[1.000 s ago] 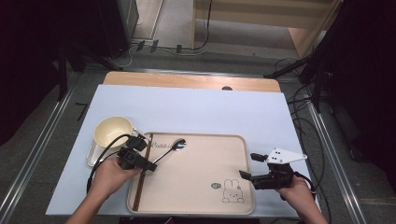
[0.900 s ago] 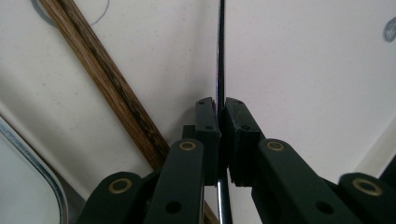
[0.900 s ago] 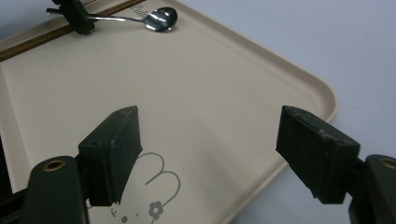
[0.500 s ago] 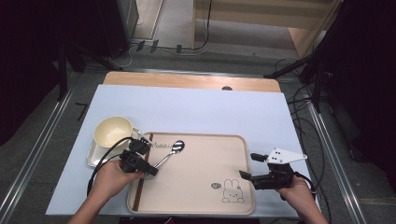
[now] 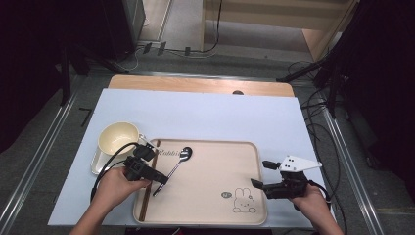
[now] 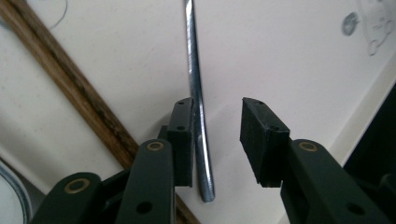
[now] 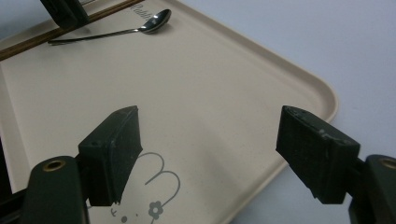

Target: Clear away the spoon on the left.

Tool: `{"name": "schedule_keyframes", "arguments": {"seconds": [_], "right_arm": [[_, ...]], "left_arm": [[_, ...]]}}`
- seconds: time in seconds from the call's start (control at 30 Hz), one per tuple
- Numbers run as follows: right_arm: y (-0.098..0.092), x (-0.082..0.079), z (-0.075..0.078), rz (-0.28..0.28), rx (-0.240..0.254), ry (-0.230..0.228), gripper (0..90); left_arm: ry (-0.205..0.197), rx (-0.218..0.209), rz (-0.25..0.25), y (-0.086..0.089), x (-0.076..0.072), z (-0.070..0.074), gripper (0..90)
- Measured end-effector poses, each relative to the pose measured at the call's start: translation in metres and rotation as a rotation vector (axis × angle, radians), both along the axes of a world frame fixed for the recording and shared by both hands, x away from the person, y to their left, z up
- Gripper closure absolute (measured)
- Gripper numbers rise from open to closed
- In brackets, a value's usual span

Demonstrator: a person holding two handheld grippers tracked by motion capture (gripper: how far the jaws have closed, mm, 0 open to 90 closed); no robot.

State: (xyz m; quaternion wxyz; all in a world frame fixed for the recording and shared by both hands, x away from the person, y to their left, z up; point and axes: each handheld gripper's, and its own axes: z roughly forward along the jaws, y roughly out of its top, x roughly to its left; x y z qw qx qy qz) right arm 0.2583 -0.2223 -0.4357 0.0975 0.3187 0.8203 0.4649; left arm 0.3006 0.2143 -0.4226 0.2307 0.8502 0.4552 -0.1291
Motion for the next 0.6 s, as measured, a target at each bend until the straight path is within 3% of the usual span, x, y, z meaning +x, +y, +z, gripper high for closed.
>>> {"name": "schedule_keyframes", "arguments": {"seconds": [0.23,0.6], "right_arm": [[0.0,0.0,0.0,0.002,-0.002,0.001,22.1],[0.0,0.0,-0.001,-0.002,-0.005,0.003,22.0]], "left_arm": [[-0.085,-0.068,-0.022,-0.004,0.001,0.01,48.7],[-0.173,-0.053,-0.089,-0.026,0.011,0.018,56.9]]}}
